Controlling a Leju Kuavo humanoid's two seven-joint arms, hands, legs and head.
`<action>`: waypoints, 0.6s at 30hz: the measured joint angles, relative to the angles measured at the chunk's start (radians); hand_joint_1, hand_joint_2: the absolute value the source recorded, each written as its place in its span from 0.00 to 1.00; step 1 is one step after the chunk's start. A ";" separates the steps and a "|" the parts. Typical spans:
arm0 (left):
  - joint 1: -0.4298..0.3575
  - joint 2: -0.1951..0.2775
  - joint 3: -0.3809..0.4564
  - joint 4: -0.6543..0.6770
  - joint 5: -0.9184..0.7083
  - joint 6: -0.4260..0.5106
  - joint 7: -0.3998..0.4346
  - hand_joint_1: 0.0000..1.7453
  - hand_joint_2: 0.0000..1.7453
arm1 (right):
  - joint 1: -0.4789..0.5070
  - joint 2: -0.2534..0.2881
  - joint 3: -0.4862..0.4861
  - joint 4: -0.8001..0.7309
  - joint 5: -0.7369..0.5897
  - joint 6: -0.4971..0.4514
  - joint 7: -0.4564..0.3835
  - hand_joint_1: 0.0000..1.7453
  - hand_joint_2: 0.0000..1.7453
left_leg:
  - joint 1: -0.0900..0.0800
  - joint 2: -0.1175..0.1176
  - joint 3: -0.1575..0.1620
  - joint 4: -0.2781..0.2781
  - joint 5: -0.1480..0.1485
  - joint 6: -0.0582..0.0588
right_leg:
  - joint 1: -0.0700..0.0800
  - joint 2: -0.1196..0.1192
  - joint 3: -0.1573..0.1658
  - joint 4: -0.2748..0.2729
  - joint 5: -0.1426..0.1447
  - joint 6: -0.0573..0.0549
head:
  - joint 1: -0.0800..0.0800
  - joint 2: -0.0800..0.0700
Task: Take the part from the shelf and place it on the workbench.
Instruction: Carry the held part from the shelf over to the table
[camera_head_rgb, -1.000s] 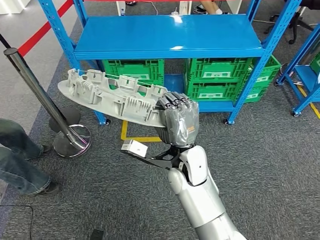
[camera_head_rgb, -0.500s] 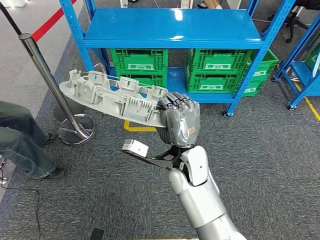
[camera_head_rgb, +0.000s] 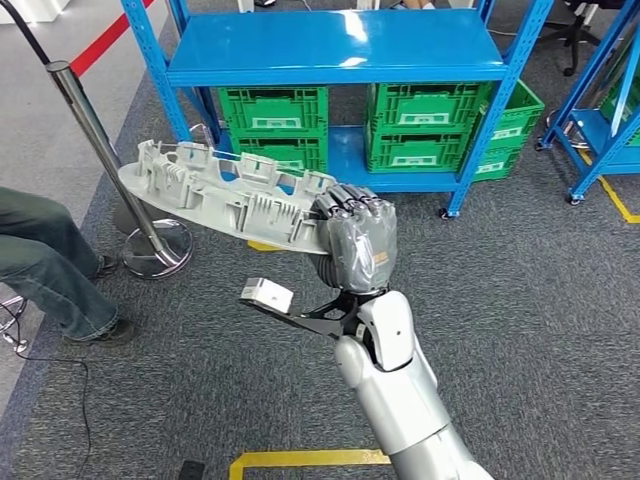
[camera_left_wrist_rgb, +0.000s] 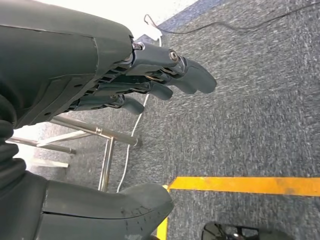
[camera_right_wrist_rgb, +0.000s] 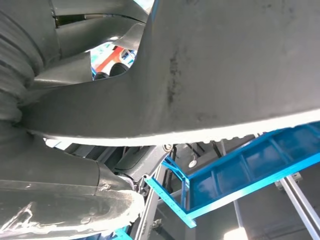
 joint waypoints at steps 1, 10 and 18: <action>-0.001 0.000 0.000 0.000 0.000 0.000 0.000 0.00 1.00 | -0.001 0.000 0.001 0.000 0.002 0.000 0.001 1.00 1.00 | -0.001 -0.001 0.030 -0.049 -0.010 0.005 | 0.001 0.000 -0.009 0.008 0.003 0.005 | 0.000 0.000; 0.000 -0.005 0.006 0.000 -0.002 0.002 0.002 0.00 1.00 | -0.001 -0.001 0.005 0.002 0.013 0.000 0.005 1.00 1.00 | -0.003 0.002 0.003 -0.094 0.011 0.061 | -0.004 0.004 -0.136 0.275 -0.139 0.047 | 0.011 0.000; -0.001 -0.008 0.010 0.000 -0.002 0.002 0.002 0.00 1.00 | -0.006 0.000 0.008 0.003 0.016 0.000 0.008 1.00 1.00 | -0.013 0.001 -0.031 -0.086 0.038 0.046 | 0.001 0.005 0.044 0.008 -0.050 0.028 | 0.009 0.000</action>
